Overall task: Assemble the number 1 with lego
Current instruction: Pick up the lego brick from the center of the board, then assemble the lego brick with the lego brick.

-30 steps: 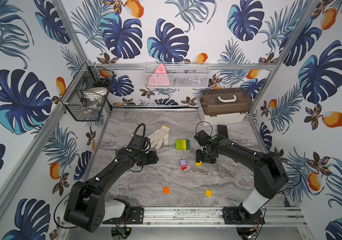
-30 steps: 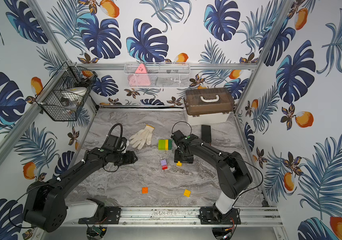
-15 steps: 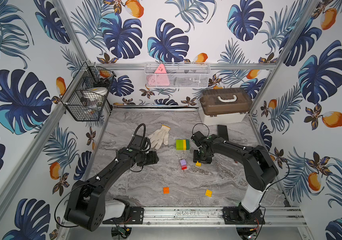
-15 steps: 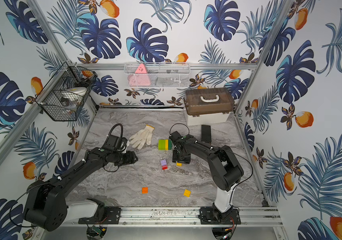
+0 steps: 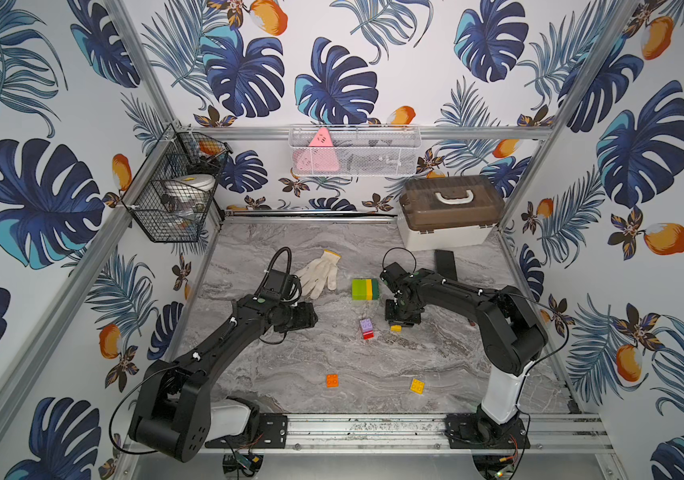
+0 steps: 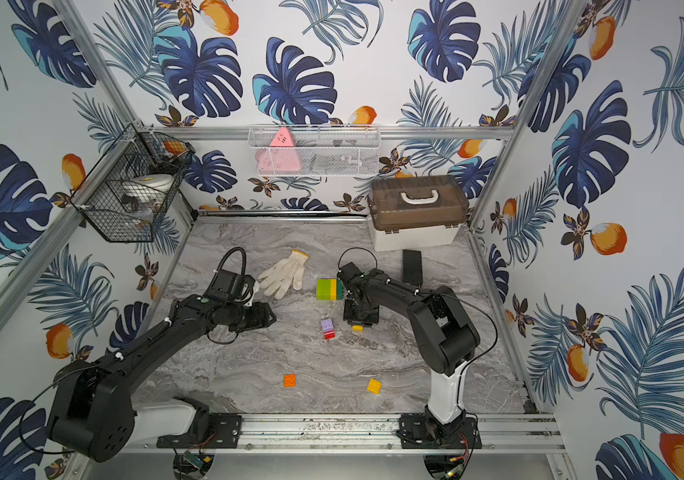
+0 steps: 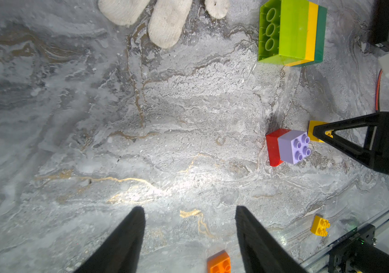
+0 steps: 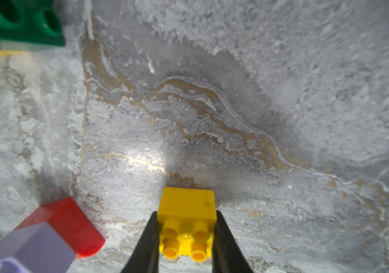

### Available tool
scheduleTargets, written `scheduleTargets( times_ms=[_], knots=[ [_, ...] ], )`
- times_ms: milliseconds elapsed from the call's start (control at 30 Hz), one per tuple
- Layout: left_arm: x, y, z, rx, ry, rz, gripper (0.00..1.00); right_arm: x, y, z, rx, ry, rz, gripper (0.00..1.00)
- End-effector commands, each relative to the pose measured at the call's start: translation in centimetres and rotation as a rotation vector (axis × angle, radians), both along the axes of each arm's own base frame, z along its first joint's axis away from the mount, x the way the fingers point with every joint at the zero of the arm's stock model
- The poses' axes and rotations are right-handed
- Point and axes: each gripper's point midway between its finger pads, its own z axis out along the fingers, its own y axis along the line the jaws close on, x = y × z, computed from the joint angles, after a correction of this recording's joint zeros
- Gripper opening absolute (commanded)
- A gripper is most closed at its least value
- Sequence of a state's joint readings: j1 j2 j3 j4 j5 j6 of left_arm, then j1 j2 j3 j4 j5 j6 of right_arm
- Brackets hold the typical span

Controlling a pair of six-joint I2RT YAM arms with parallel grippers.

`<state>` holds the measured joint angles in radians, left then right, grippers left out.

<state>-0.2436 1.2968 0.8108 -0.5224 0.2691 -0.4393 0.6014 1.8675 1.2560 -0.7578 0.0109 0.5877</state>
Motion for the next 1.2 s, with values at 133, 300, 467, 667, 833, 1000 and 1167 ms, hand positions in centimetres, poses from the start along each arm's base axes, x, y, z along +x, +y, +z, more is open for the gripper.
scheduleTargets(
  times_ms=[133,300,467,667,833,1000,1167],
  knots=[
    [0.2,-0.2,0.3,-0.005,-0.02,-0.015,0.67,-0.3,1.8,5.5,0.027,-0.068,0.241,0.23],
    [0.2,-0.2,0.3,-0.009,-0.02,-0.017,0.67,-1.5,4.7,7.0,0.034,-0.07,0.452,0.21],
    [0.2,-0.2,0.2,-0.005,-0.015,-0.016,0.67,-1.9,7.5,6.3,0.007,-0.074,0.55,0.21],
    [0.2,-0.1,0.2,-0.003,-0.016,-0.013,0.67,-1.5,9.4,5.0,-0.009,-0.05,0.555,0.21],
    [0.2,-0.2,0.2,-0.007,-0.012,-0.014,0.67,-1.4,9.6,4.2,-0.02,-0.029,0.541,0.21],
    [0.2,-0.2,0.2,-0.005,-0.012,-0.013,0.67,-1.7,9.4,3.5,-0.021,-0.016,0.521,0.21],
    [0.2,-0.2,0.2,-0.008,-0.011,-0.012,0.67,-1.8,9.4,3.2,-0.019,-0.016,0.51,0.21]
  ],
)
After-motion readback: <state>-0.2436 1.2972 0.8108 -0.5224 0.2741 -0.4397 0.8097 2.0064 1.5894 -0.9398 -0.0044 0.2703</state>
